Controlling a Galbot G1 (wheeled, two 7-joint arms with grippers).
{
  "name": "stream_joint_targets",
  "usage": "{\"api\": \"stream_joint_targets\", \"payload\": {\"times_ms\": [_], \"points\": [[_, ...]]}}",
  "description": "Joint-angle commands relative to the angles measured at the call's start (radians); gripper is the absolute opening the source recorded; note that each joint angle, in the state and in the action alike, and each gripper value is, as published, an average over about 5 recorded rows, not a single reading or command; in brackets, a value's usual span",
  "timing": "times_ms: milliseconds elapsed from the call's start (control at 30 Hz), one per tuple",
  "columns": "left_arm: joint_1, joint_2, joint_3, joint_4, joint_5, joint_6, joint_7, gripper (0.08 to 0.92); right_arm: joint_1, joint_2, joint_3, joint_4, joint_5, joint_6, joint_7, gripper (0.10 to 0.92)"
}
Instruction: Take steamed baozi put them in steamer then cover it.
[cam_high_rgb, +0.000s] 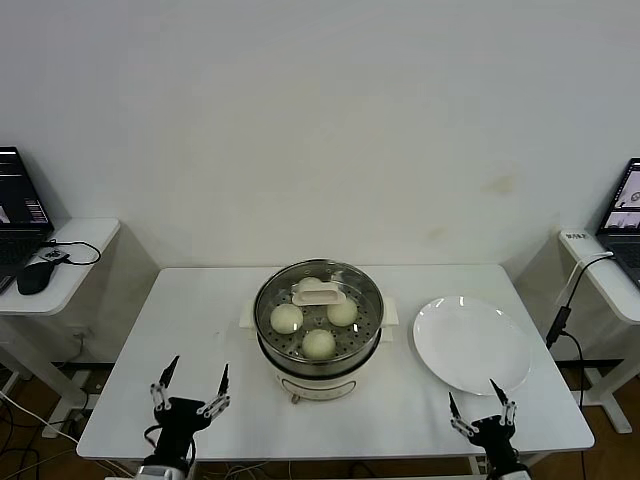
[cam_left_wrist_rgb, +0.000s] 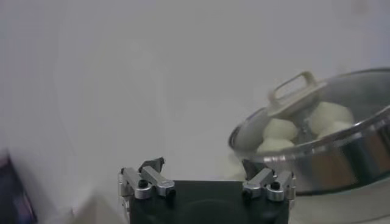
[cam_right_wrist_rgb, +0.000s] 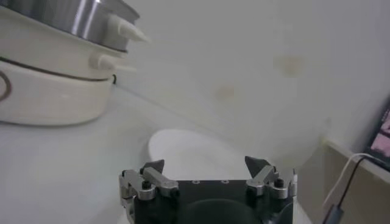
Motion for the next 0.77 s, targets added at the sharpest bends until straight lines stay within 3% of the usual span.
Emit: {"api": "stream_joint_targets", "payload": {"times_ms": [33,767], "points": [[0.073,0.009,-0.063,0.075,-0.307,-0.091,-0.007,0.823,-0.045,-0.018,-0.020,0.053,0.067,-0.024,-0.025,0.823],[0.094,0.010,-0.049,0.144,-0.269,-0.171,0.041,0.823,-0.117,-0.026,-0.053,0.146,0.140,-0.078,-0.051,0.823]]}}
